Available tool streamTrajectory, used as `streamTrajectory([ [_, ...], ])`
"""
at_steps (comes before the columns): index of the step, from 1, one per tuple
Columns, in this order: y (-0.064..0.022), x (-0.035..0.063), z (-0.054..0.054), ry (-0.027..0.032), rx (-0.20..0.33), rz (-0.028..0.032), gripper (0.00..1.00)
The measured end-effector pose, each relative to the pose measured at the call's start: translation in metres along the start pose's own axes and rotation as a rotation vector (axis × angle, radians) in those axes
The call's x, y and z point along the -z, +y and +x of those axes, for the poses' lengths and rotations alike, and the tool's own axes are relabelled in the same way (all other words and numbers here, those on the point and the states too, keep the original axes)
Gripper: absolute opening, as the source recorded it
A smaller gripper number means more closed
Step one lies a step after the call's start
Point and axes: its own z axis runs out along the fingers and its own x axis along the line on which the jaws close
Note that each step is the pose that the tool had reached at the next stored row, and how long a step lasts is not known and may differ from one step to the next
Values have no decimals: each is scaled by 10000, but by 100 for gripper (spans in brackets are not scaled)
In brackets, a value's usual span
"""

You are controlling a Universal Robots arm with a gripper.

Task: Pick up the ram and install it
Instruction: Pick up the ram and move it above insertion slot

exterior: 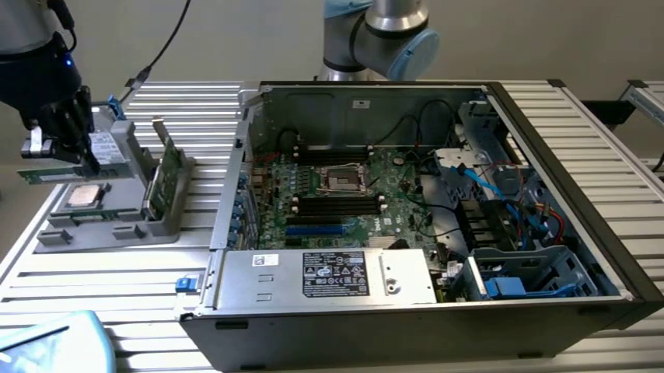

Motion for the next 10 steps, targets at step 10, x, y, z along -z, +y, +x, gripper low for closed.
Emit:
streamTrajectory([
  [10, -218, 320, 50, -219, 20, -89, 13],
])
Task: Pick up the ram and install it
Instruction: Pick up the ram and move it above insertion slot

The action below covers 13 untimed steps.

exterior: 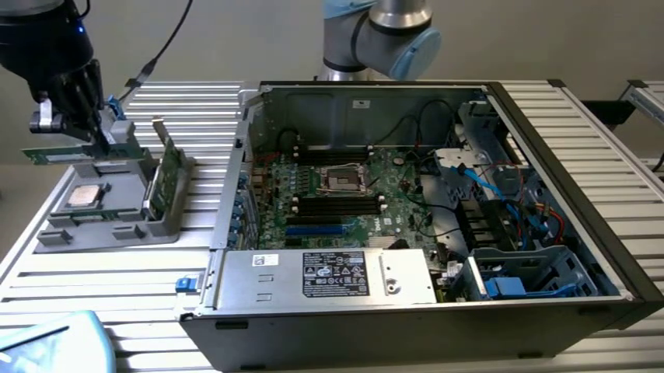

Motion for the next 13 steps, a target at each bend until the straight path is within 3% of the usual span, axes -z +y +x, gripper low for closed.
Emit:
streamTrajectory([
  [9, -331, 136, 56, -391, 45, 35, 13],
  [13, -499, 178, 87, -490, 56, 44, 13],
])
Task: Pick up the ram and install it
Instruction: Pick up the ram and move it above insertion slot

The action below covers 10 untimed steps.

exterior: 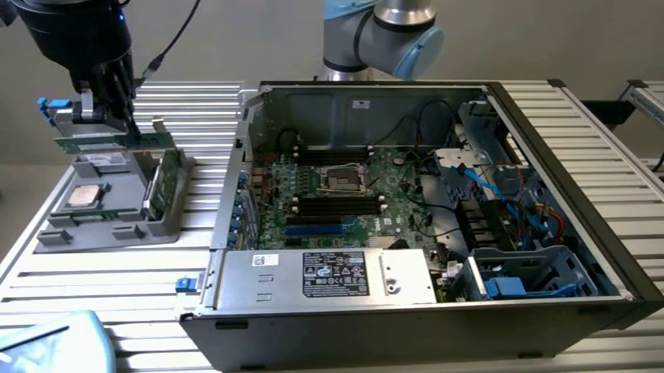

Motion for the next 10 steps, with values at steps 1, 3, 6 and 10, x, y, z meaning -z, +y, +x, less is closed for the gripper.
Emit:
streamTrajectory([
  [1, -40, 17, 6, -16, 2, 0, 13],
  [3, -117, 67, 16, -44, 7, 0, 13],
  [6, -217, 168, 27, -71, 6, -19, 13],
  [10, -352, 316, 39, -112, 8, -35, 13],
])
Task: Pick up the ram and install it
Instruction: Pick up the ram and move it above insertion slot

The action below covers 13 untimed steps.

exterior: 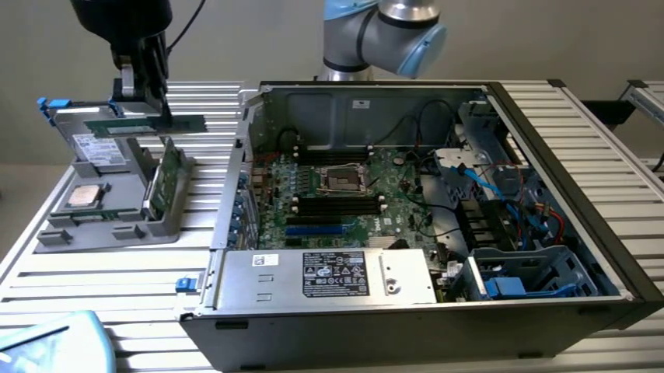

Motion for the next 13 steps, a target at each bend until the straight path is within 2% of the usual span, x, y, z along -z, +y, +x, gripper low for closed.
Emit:
streamTrajectory([
  [3, -109, 100, 8, -50, 7, -7, 13],
  [8, -298, 167, 31, -126, 12, -30, 13],
  [13, -465, 193, 70, -146, 0, -135, 13],
])
